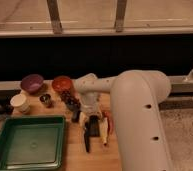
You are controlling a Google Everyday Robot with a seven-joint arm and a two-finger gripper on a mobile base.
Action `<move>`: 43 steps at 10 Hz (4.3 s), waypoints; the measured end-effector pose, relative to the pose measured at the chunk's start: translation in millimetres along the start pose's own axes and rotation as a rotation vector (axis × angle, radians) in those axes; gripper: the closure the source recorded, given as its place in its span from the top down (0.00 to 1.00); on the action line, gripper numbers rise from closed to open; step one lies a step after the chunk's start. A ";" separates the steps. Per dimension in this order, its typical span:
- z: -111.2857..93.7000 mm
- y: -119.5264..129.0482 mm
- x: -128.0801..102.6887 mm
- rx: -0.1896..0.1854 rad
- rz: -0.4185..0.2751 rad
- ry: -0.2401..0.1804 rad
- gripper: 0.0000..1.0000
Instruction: Place eraser in metal cup
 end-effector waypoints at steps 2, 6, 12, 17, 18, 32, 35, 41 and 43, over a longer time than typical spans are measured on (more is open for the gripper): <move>-1.2 -0.3 0.4 0.003 -0.001 -0.002 0.74; -41.8 2.3 17.8 0.095 0.034 -0.082 0.74; -130.4 -6.7 54.5 0.152 0.098 -0.108 0.74; -84.6 -47.8 31.1 0.130 0.139 -0.071 0.74; -64.5 -52.4 21.5 0.119 0.138 -0.058 0.74; -22.5 1.2 7.1 0.221 0.117 -0.011 0.74; -16.8 3.8 3.7 0.214 0.113 -0.001 0.74; 1.2 4.1 3.6 0.171 0.112 0.050 0.73; 5.0 1.7 6.2 0.160 0.119 0.063 0.57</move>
